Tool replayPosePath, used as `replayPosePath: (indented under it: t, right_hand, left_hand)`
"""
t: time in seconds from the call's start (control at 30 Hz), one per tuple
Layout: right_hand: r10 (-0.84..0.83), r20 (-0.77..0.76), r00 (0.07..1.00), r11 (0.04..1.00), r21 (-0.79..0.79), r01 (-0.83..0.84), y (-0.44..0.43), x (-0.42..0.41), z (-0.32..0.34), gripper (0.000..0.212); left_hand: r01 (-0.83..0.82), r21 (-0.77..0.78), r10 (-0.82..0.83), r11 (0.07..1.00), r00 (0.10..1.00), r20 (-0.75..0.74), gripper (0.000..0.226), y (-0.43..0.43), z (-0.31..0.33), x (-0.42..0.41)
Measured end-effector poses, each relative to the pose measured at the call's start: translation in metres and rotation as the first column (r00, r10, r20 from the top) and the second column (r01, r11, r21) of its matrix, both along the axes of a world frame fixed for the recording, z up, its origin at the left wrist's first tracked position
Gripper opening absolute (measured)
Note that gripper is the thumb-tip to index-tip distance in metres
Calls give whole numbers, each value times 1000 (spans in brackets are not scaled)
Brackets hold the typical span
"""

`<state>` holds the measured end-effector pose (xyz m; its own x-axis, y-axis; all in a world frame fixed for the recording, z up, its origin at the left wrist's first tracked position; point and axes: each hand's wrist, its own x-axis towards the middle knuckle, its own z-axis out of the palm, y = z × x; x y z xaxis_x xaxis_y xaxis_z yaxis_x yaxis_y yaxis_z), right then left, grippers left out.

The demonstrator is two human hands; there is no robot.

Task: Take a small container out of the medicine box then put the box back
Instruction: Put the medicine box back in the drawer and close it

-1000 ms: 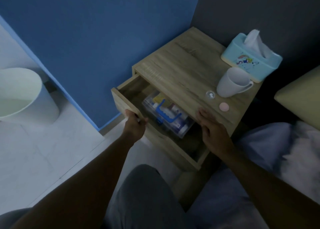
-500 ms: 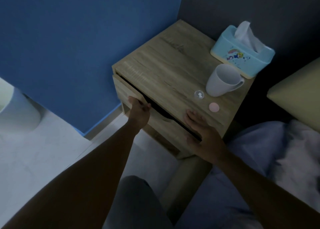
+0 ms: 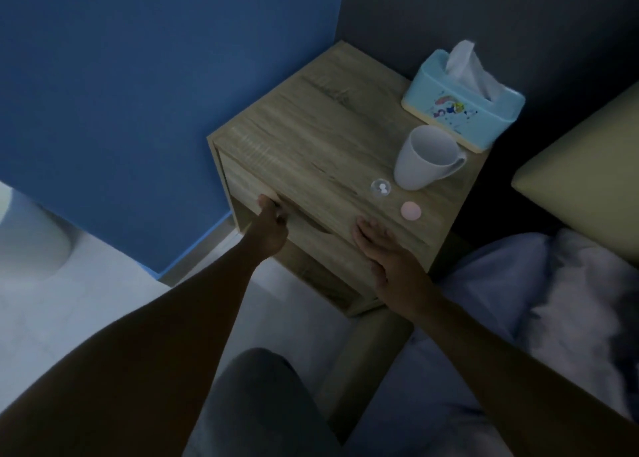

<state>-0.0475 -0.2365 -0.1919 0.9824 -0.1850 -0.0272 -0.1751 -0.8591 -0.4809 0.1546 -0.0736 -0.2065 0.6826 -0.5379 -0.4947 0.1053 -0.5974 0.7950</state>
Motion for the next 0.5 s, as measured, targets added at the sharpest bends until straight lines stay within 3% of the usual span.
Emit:
replayPosePath:
  t: [0.1,0.2,0.33,0.4,0.5]
  right_hand:
    - [0,-61,998,1000,-11,-1,-1,0,4,70]
    - [8,-140,990,999,-40,-13,2,5,7,80]
    - [-4,-259,966,999,30,12,7,13,37,64]
    - [-24,-214,977,997,66,39,16,16,66,57]
    - [-39,-5,999,998,50,39,36,20,120,53]
  left_hand:
    - [185,132,-196,974,978,72,62,21,10,-14]
    - [240,218,-275,946,950,146,63,35,30,-26]
    - [255,306,-365,917,845,392,57,49,90,-34]
    - [263,353,-416,898,772,480,55,56,124,-36]
    - [228,412,-450,882,667,594,54,65,178,-39]
